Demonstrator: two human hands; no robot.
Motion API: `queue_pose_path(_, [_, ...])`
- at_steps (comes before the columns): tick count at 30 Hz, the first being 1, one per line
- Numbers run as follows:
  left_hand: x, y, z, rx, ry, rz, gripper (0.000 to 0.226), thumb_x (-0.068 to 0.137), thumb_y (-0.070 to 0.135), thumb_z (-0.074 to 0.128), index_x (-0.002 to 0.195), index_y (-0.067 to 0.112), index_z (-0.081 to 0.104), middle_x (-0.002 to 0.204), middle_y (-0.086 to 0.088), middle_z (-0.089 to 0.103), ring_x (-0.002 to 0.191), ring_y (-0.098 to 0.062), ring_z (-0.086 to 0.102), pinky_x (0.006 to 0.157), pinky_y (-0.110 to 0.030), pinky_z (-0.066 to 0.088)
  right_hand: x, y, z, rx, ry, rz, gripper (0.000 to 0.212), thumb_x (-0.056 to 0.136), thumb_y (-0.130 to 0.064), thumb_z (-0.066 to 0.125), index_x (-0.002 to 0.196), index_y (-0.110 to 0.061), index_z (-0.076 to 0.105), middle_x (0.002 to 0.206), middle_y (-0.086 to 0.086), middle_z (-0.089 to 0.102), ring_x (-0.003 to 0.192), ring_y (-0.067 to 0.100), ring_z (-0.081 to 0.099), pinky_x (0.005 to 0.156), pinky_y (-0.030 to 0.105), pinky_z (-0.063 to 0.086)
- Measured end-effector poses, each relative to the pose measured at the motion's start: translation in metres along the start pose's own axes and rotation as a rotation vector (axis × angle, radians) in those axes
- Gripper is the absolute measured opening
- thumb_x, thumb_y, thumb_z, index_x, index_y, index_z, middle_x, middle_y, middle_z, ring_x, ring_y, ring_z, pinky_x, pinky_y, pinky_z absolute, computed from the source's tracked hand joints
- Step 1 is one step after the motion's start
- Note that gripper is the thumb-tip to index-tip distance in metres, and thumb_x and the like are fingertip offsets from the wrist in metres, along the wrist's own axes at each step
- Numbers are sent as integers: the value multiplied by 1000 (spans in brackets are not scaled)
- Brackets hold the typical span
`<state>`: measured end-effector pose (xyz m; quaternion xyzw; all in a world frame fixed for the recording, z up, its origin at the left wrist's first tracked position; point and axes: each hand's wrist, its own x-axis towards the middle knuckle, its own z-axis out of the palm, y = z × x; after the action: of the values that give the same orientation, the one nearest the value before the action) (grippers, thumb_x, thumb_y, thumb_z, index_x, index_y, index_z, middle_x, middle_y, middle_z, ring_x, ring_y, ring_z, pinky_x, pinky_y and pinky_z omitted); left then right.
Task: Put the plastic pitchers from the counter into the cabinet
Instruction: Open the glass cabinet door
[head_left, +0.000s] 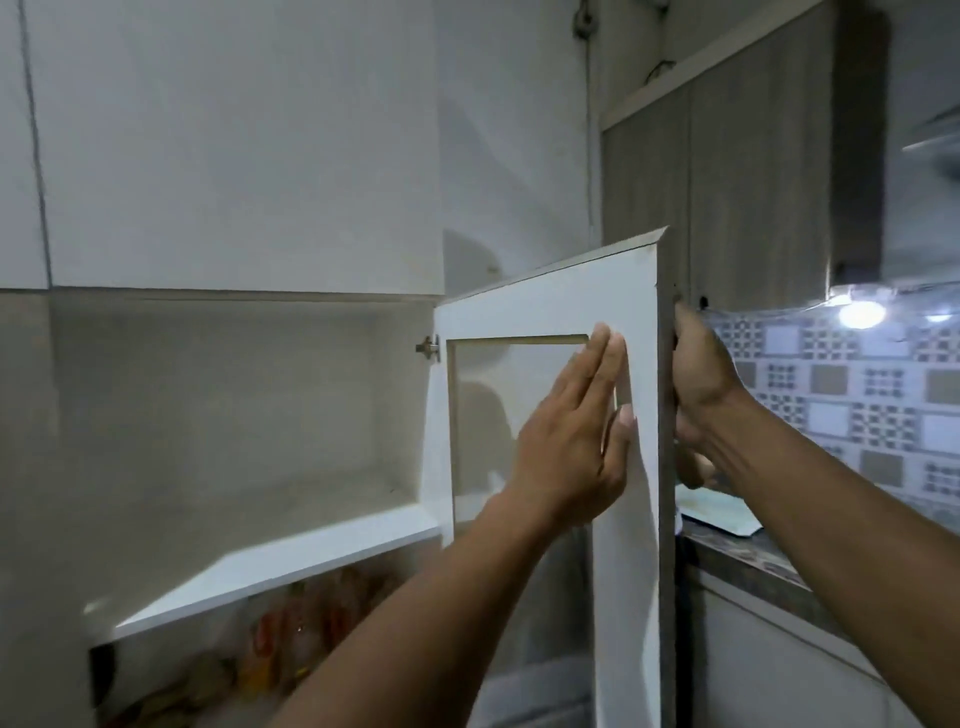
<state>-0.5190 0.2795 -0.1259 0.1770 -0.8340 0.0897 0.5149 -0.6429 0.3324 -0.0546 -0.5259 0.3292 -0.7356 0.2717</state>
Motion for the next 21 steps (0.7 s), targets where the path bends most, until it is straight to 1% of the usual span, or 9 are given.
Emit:
queue_pose_path(2, [11, 8, 37, 36, -89, -18, 68, 104, 40, 29, 164, 21, 3, 171, 6, -6, 157, -10, -1, 123, -40, 29, 0, -4, -31, -74, 85, -26, 47, 103, -48, 32, 103, -21, 70, 97, -2, 78, 89, 14, 73, 80, 28, 59])
queue_pose_path(4, [20, 14, 68, 70, -177, -38, 70, 101, 43, 24, 163, 23, -2, 171, 5, -12, 157, -11, -6, 125, -42, 24, 6, 5, -60, -334, 161, -117, 41, 104, -45, 34, 122, -22, 63, 124, 1, 68, 107, 12, 65, 101, 38, 50])
queue_pose_path(5, [25, 17, 83, 82, -217, -53, 71, 100, 42, 24, 163, 24, -4, 170, 5, -14, 157, -12, -8, 125, -43, 22, 10, 12, -74, -496, 187, -188, 41, 105, -41, 35, 136, -21, 52, 138, 2, 59, 119, 12, 58, 110, 40, 43])
queue_pose_path(7, [34, 20, 106, 96, -277, -80, 73, 101, 37, 31, 163, 24, -6, 170, 4, -16, 157, -14, -9, 125, -42, 22, 16, 32, -100, -786, 196, -298, 59, 105, -34, 39, 158, -19, 18, 164, 4, 25, 148, 17, 27, 122, 37, 20])
queue_pose_path(8, [39, 21, 117, 100, -301, -88, 75, 101, 34, 35, 163, 23, -7, 170, 3, -17, 157, -15, -8, 125, -42, 22, 20, 44, -113, -908, 189, -357, 68, 104, -33, 39, 160, -17, 3, 169, 3, 5, 154, 16, 7, 124, 35, 9])
queue_pose_path(10, [48, 21, 137, 124, -354, -110, 79, 101, 29, 41, 163, 22, -8, 169, 3, -19, 157, -16, -7, 125, -41, 22, 29, 67, -144, -1150, 161, -489, 77, 102, -33, 39, 158, -12, -10, 167, 4, -18, 153, 15, -16, 123, 33, -6])
queue_pose_path(13, [56, 18, 165, 162, -452, -179, 86, 100, 31, 49, 162, 26, -11, 168, 5, -25, 157, -18, -8, 125, -44, 23, 43, 86, -186, -1582, 144, -500, 85, 98, -35, 44, 158, -10, -12, 164, 12, -27, 152, 23, -23, 120, 34, -16])
queue_pose_path(16, [58, 12, 188, 163, -513, -230, 96, 97, 34, 56, 161, 29, -15, 167, 7, -27, 158, -21, -8, 123, -49, 27, 53, 88, -212, -1859, 102, -405, 90, 96, -39, 48, 158, -11, -11, 161, 14, -31, 151, 28, -22, 123, 45, -5])
queue_pose_path(21, [51, 11, 208, 155, -492, -266, 106, 92, 31, 61, 158, 33, -22, 162, 13, -36, 155, -21, -18, 117, -47, 38, 53, 84, -218, -1933, 66, -368, 90, 95, -48, 45, 159, -14, -9, 162, 13, -29, 152, 29, -18, 124, 51, 3])
